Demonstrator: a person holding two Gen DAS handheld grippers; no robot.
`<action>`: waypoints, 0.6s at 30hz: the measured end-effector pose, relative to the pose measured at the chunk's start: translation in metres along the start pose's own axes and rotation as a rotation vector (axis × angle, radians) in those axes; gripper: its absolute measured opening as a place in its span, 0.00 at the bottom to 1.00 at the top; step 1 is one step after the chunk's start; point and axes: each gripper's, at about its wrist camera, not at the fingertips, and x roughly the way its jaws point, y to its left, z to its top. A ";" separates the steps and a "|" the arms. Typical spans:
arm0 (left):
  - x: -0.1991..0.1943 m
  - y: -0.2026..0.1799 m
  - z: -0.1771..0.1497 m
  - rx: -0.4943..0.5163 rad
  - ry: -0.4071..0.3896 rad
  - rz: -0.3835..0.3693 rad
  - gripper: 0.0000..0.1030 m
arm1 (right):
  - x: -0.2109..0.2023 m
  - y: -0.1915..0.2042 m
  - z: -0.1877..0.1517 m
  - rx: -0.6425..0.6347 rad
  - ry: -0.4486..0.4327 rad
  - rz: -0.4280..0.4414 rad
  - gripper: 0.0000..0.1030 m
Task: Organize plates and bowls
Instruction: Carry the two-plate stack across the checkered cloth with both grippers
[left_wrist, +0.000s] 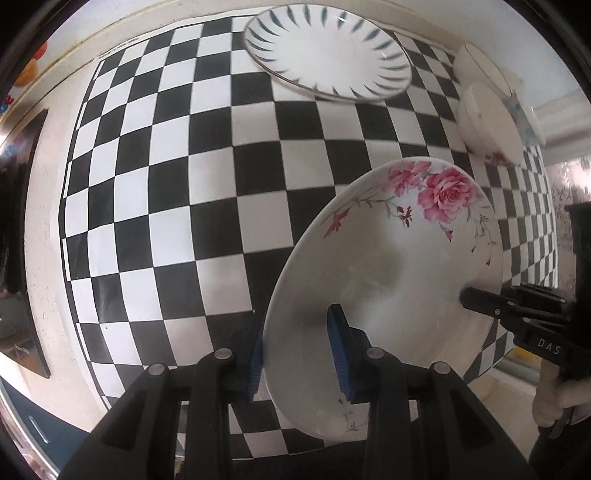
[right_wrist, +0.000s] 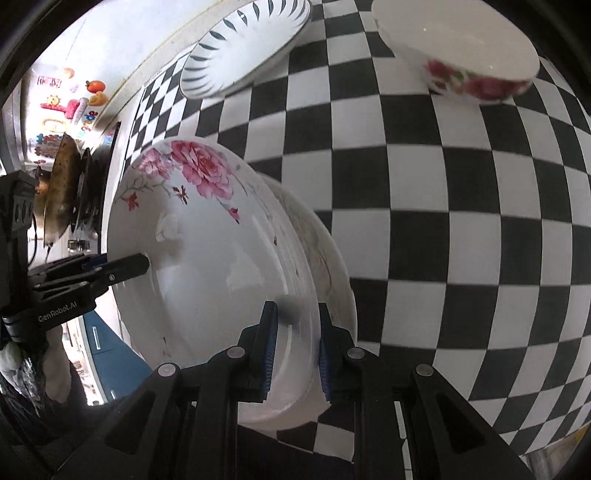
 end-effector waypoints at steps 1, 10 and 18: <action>0.001 -0.004 -0.002 0.012 0.001 0.012 0.28 | 0.001 -0.002 -0.003 0.001 0.004 0.000 0.21; 0.012 -0.017 -0.008 0.042 0.035 0.068 0.28 | 0.006 -0.007 -0.013 0.035 0.031 -0.011 0.21; 0.019 -0.021 -0.009 0.037 0.061 0.093 0.28 | 0.006 0.007 0.003 0.103 0.059 -0.074 0.27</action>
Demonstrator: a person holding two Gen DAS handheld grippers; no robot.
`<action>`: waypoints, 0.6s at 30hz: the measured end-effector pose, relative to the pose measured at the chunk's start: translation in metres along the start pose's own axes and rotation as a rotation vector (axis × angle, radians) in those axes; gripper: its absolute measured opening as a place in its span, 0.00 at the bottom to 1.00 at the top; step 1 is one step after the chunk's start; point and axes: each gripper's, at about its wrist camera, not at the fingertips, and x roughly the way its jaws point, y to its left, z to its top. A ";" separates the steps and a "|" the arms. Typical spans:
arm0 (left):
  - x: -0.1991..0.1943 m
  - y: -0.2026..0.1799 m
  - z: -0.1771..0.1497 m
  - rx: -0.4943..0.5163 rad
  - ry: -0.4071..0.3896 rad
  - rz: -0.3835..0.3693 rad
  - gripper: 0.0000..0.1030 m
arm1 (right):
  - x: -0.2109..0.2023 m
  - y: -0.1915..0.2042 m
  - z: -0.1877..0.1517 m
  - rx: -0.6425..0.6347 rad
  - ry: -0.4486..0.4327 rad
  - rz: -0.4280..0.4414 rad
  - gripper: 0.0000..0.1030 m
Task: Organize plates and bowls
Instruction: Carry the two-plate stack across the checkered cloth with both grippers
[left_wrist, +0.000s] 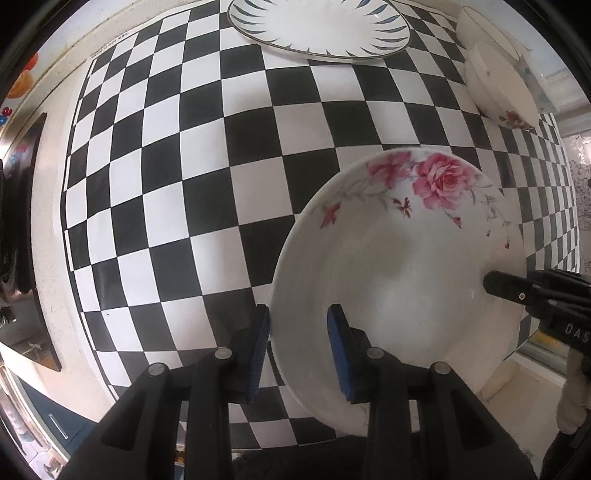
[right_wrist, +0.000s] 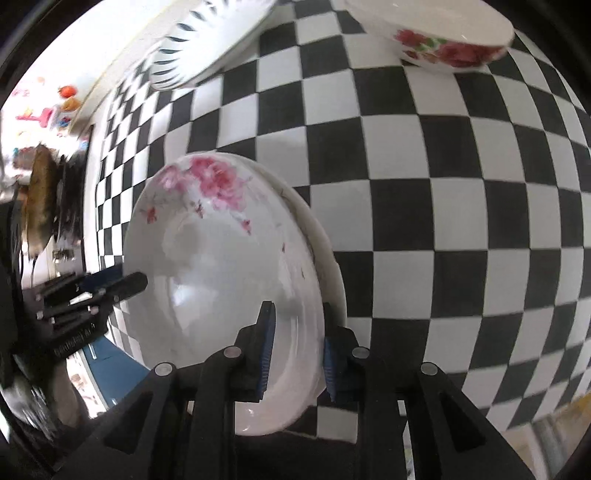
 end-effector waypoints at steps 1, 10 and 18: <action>0.000 -0.004 -0.001 0.007 -0.004 0.014 0.28 | -0.001 0.002 0.000 -0.007 0.000 -0.015 0.27; -0.003 -0.013 -0.001 0.012 -0.013 0.044 0.28 | 0.003 0.030 0.004 -0.075 0.034 -0.160 0.27; -0.003 -0.004 -0.006 -0.001 -0.015 0.040 0.29 | 0.009 0.048 0.007 -0.073 0.063 -0.207 0.27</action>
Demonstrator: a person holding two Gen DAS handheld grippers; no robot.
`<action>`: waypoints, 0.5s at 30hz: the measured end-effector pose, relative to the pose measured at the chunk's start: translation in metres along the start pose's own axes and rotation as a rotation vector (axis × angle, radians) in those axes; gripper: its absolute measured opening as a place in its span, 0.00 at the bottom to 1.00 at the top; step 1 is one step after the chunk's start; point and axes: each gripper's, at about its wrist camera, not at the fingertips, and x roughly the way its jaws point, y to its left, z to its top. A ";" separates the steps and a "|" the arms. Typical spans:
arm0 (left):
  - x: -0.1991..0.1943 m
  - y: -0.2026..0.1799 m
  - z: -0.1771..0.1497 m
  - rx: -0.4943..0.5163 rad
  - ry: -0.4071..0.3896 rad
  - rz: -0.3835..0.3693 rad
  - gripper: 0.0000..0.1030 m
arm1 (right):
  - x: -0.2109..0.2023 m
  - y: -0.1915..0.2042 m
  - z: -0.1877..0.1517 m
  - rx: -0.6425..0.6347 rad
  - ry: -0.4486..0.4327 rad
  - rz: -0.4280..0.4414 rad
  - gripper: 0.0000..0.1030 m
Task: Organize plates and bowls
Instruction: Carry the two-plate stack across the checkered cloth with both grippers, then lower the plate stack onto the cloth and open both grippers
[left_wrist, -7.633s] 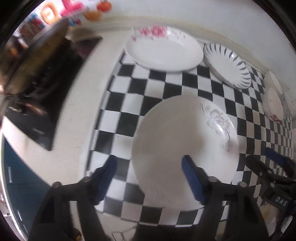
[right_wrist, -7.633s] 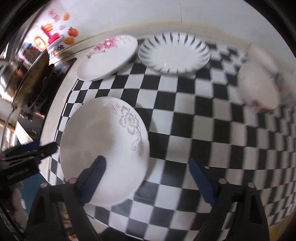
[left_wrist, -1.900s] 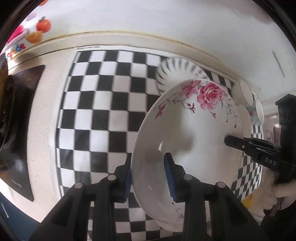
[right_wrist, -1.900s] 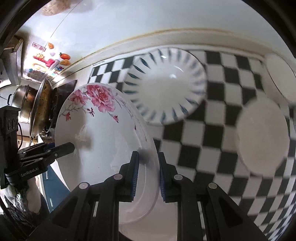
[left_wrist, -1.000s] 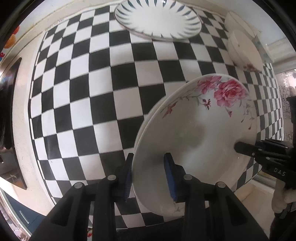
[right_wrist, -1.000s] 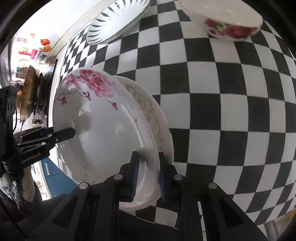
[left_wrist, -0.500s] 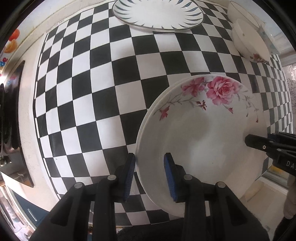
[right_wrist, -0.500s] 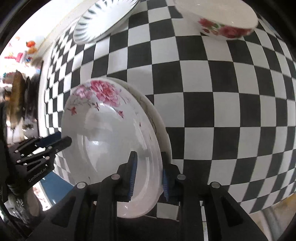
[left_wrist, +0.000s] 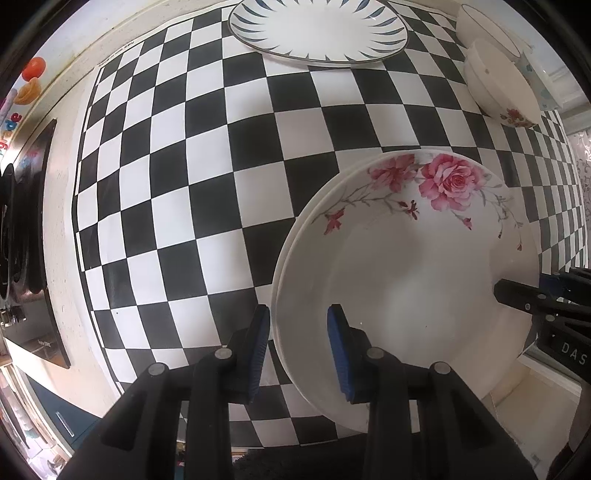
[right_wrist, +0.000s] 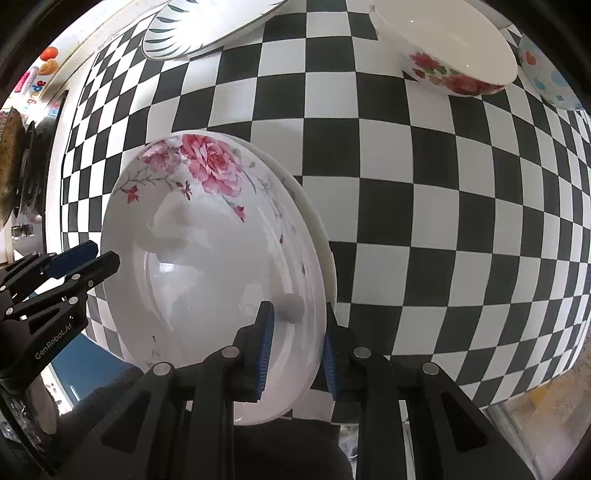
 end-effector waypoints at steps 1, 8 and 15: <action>0.000 0.001 -0.001 -0.002 -0.001 0.001 0.28 | 0.001 0.001 0.000 -0.002 0.005 0.000 0.27; 0.004 0.006 -0.009 -0.002 -0.001 -0.012 0.28 | 0.001 -0.007 0.000 0.038 0.021 0.025 0.27; 0.001 0.009 -0.013 -0.022 -0.003 -0.019 0.29 | 0.006 -0.001 -0.006 0.037 0.016 0.056 0.29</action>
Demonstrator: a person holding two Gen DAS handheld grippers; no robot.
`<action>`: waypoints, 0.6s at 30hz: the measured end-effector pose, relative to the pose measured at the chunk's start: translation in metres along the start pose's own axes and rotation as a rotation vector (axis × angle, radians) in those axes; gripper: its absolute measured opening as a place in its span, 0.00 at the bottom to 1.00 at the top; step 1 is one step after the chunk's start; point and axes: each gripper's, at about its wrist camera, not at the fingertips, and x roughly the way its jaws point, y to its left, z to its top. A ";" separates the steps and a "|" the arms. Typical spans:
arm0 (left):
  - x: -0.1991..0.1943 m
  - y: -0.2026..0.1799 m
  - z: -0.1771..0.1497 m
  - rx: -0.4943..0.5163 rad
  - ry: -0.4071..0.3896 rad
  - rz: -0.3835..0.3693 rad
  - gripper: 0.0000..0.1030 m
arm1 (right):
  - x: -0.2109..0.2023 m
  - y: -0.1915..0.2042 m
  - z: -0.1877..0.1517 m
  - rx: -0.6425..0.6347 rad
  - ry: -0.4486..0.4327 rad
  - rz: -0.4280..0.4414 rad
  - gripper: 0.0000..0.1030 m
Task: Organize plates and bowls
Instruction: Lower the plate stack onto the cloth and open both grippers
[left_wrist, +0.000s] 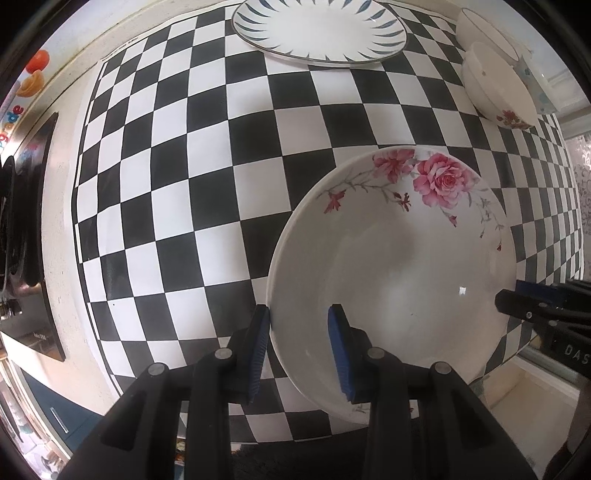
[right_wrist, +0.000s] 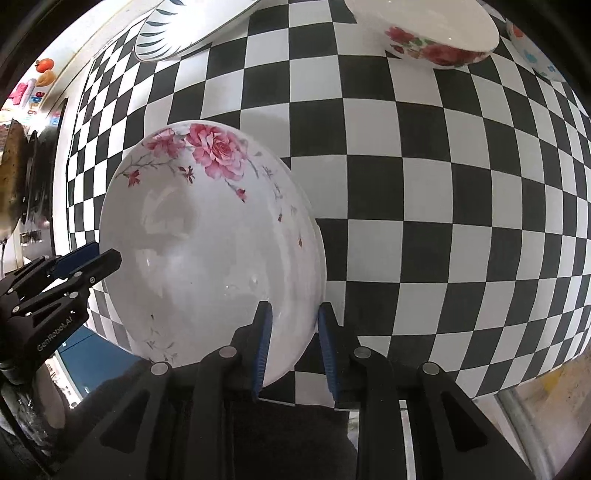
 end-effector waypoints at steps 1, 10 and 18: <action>-0.003 0.001 -0.001 -0.006 -0.002 -0.002 0.29 | 0.001 0.001 -0.001 -0.002 -0.003 0.005 0.32; -0.048 0.005 -0.016 -0.036 -0.075 0.029 0.29 | -0.027 0.025 -0.024 -0.046 -0.088 0.036 0.95; -0.092 0.010 -0.010 -0.100 -0.136 -0.012 0.30 | -0.080 0.042 -0.019 -0.033 -0.198 0.111 0.95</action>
